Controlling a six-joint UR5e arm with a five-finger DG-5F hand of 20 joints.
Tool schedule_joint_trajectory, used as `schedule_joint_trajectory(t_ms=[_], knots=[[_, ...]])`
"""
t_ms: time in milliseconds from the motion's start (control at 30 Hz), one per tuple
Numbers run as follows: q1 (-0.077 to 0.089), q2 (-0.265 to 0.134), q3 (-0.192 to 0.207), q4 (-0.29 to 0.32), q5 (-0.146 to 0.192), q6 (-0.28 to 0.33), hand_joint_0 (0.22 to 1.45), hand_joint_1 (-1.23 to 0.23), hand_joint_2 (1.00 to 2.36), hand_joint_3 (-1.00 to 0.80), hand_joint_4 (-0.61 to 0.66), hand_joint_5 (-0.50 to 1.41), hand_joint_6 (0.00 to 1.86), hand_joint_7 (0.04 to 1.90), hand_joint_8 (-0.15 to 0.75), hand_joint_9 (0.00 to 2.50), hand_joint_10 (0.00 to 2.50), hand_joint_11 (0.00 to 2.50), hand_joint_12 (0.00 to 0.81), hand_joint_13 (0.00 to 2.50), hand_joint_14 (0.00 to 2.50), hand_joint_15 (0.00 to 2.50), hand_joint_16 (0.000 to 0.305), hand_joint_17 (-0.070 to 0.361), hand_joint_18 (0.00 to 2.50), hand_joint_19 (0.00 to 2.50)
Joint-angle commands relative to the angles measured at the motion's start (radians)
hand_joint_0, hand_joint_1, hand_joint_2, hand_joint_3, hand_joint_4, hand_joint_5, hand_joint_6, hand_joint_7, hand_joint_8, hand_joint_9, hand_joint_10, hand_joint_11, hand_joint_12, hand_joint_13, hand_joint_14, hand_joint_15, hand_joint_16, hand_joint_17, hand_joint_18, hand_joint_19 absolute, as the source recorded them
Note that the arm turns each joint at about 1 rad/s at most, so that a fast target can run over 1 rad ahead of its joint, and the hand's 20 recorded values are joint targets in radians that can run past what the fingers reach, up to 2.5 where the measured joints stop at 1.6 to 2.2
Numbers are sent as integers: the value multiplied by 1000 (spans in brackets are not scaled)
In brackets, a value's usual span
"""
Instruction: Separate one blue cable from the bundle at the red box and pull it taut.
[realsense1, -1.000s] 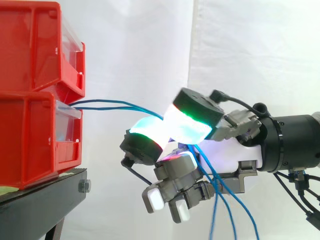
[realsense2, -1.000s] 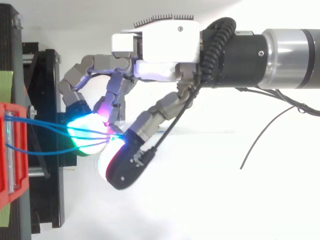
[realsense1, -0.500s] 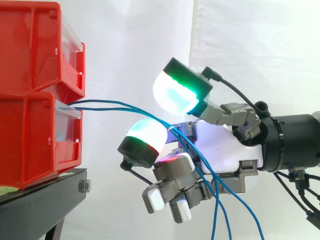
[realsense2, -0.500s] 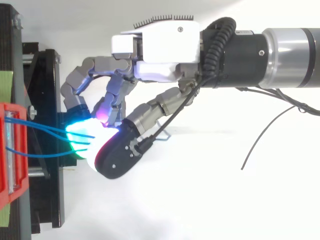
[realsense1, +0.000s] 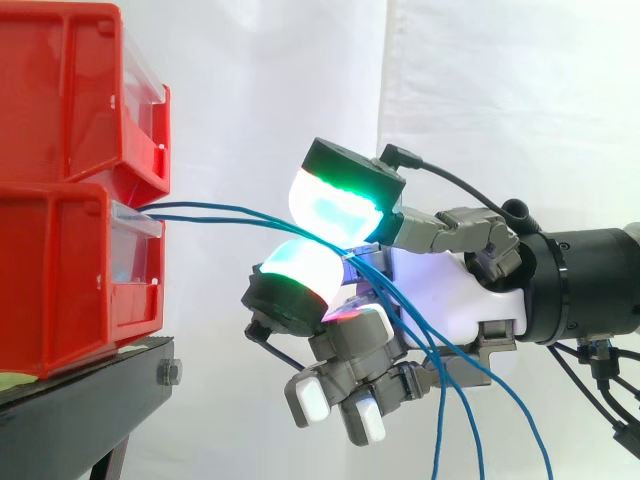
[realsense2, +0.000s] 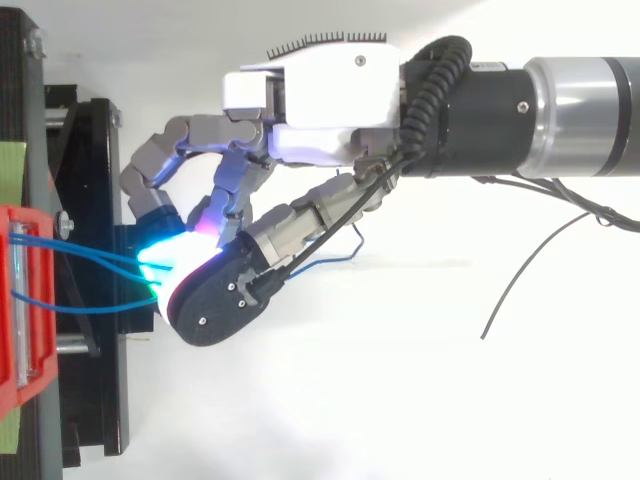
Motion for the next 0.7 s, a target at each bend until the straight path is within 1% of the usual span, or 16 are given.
schedule_joint_trajectory(t_ms=[0,33,67,100,133,300,400,433,567,633,667], knots=[[1,0,0,-1,0,0,814,-949,1016,-315,-140,-169,919,1409,294,1153,25,1297,374,858,25,677,47,106,816,840],[1,0,2,-1,0,0,829,-957,1015,-335,-149,-169,922,1409,295,1153,24,1298,373,856,26,684,47,106,806,844],[1,0,2,1,-1,0,855,-945,1006,-422,-195,-165,926,1383,288,1163,25,1294,369,859,24,689,46,104,795,851],[1,0,2,-1,-1,0,865,-931,1000,-490,-215,-163,925,1388,289,1168,26,1299,368,861,25,690,46,104,794,852],[1,0,2,-1,-3,0,867,-936,1000,-500,-225,-161,925,1401,281,1173,26,1307,366,865,24,680,46,103,801,843],[1,0,2,-1,-3,0,824,-945,1000,-500,-262,-147,924,1451,269,1198,27,1313,356,888,26,663,45,101,854,762],[1,0,2,-1,-4,0,797,-973,1000,-500,-245,-141,923,1428,263,1199,28,1323,357,891,27,667,45,101,859,741],[-1,0,2,-1,-4,0,787,-989,1000,-500,-248,-138,923,1393,263,1203,28,1315,357,891,26,659,45,100,856,748],[-1,0,2,-1,-3,0,759,-1022,1000,-500,-262,-129,913,1381,251,1201,29,1310,351,888,26,669,44,98,851,749],[-1,0,2,-1,-3,0,734,-1059,1000,-500,-259,-127,915,1319,249,1193,29,1281,350,885,26,667,44,99,849,741],[-1,0,2,1,-1,0,732,-1058,1000,-500,-257,-127,914,1325,248,1192,29,1290,352,884,25,663,44,99,846,741]])
